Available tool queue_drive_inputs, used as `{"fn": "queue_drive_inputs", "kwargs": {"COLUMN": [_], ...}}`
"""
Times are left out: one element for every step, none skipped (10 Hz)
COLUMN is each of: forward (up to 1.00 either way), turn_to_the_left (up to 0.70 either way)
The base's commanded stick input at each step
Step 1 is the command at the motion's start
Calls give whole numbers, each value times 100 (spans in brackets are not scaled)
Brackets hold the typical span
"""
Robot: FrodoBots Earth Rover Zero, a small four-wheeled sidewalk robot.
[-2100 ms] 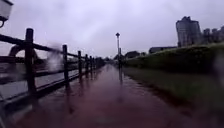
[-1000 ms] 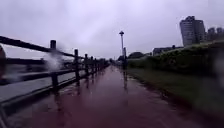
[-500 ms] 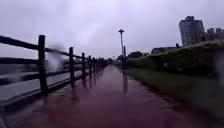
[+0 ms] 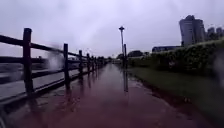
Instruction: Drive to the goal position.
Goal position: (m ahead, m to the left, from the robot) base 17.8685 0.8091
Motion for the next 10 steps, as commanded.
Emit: {"fn": "queue_drive_inputs", "kwargs": {"forward": [100,100,100,100,100,100,100,100,100,100], "turn_to_the_left": [1,1,1,1,1,1,1,1,1,1]}}
